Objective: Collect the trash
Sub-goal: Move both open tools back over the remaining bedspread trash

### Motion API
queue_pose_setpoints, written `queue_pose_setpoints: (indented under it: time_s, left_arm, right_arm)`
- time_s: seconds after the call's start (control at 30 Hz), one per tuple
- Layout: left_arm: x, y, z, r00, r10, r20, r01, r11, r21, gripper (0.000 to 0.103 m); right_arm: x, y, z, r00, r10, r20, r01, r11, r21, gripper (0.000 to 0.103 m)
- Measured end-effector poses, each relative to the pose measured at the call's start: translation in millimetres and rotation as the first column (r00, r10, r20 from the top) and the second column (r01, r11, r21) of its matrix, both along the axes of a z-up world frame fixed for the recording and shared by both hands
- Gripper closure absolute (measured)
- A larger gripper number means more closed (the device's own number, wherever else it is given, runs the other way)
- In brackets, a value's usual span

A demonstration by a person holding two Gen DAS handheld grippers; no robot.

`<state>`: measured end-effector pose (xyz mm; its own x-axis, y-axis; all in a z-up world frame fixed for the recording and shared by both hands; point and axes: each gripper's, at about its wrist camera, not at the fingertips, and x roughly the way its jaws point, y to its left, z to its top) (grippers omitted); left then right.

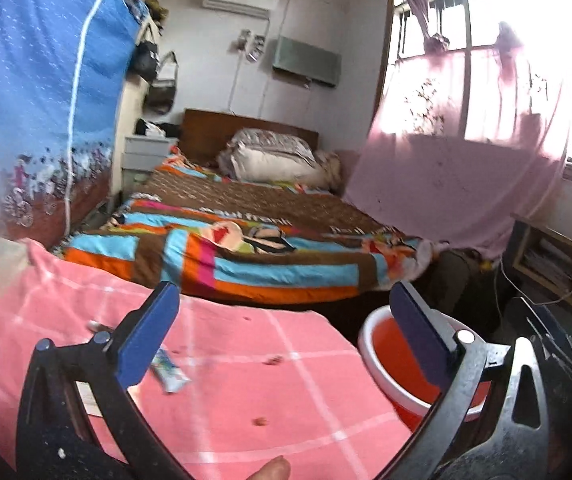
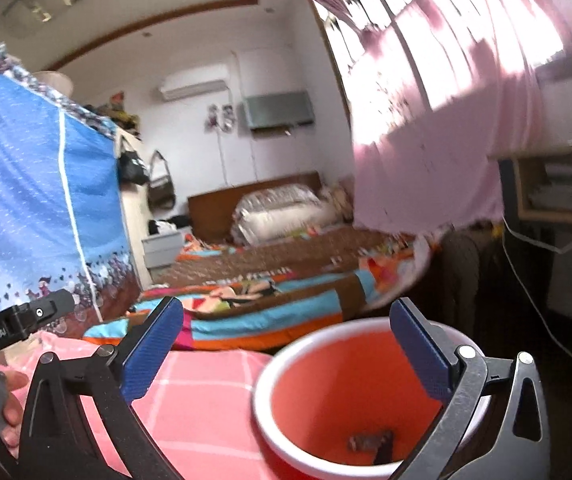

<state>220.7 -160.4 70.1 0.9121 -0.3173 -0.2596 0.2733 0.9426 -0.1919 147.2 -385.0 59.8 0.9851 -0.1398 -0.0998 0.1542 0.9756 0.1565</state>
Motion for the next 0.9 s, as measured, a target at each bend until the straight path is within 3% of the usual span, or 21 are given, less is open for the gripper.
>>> queue_pose_setpoints:
  time_s: [0.5,0.9]
  left_arm:
    - [-40,92,10,0.974,0.18,0.135,-0.185,0.983,0.023,0.0]
    - [-59,147,1,0.948,0.27,0.167,-0.282,0.958,0.053,0.0]
  right_arm:
    - [-3,80,14,0.963,0.189,0.191,-0.168,0.978,-0.121,0.0]
    - [5,146,7,0.916,0.345,0.206,-0.296,0.926,-0.233,0.0]
